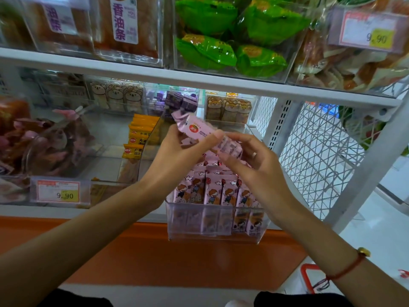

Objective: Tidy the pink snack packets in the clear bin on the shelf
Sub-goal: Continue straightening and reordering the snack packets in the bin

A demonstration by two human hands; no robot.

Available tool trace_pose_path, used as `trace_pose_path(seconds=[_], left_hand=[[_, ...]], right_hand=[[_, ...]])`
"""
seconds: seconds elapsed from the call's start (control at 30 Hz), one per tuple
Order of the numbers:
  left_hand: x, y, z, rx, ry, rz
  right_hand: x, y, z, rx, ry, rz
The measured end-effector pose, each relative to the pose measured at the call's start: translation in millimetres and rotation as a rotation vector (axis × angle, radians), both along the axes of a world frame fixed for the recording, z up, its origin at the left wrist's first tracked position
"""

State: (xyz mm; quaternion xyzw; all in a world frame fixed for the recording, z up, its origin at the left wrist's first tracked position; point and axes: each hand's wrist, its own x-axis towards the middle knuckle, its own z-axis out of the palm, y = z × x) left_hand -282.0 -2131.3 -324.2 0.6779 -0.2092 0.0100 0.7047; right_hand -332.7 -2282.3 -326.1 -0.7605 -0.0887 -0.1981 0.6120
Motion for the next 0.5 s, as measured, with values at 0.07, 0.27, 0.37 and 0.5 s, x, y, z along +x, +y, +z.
trace_pose_path(seconds=[0.07, 0.27, 0.37, 0.5], left_hand=[[5.1, 4.5, 1.1, -0.103, 0.097, -0.031], [6.4, 5.9, 0.1, -0.188, 0.122, -0.034], [5.6, 1.3, -0.1, -0.167, 0.146, -0.012], [4.1, 0.8, 0.4, 0.008, -0.008, -0.039]], right_hand=[[1.4, -2.4, -0.1, 0.118, 0.105, 0.068], [6.9, -9.4, 0.6, 0.420, 0.294, 0.117], [8.0, -13.2, 0.4, 0.407, 0.249, 0.035], [8.4, -20.0, -0.6, 0.409, 0.254, 0.025]])
